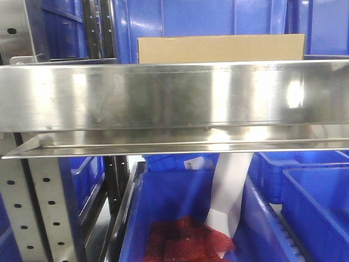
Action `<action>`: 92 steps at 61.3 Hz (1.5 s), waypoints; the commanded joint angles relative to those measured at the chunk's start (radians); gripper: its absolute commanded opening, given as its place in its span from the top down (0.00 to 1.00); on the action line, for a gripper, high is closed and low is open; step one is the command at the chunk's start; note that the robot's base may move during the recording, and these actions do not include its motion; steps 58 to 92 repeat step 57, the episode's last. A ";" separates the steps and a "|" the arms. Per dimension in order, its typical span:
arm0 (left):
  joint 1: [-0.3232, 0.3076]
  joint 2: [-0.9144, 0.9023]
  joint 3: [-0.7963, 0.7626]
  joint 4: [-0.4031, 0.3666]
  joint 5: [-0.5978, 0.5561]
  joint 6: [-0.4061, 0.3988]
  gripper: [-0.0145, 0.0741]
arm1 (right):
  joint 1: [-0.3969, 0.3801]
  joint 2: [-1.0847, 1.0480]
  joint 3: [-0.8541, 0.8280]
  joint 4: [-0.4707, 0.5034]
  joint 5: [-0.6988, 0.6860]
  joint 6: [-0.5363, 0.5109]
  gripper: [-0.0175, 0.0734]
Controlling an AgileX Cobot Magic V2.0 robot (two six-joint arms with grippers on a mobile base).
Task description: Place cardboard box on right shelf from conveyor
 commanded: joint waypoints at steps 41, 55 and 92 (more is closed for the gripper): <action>0.001 -0.014 0.009 -0.006 -0.085 0.000 0.97 | -0.004 -0.020 -0.005 -0.011 -0.093 -0.010 0.74; 0.001 -0.014 0.009 -0.006 -0.085 0.000 0.97 | -0.004 -0.020 -0.005 -0.011 -0.093 -0.010 0.74; 0.001 -0.014 0.009 -0.006 -0.085 0.000 0.97 | -0.004 -0.020 -0.005 -0.011 -0.093 -0.010 0.74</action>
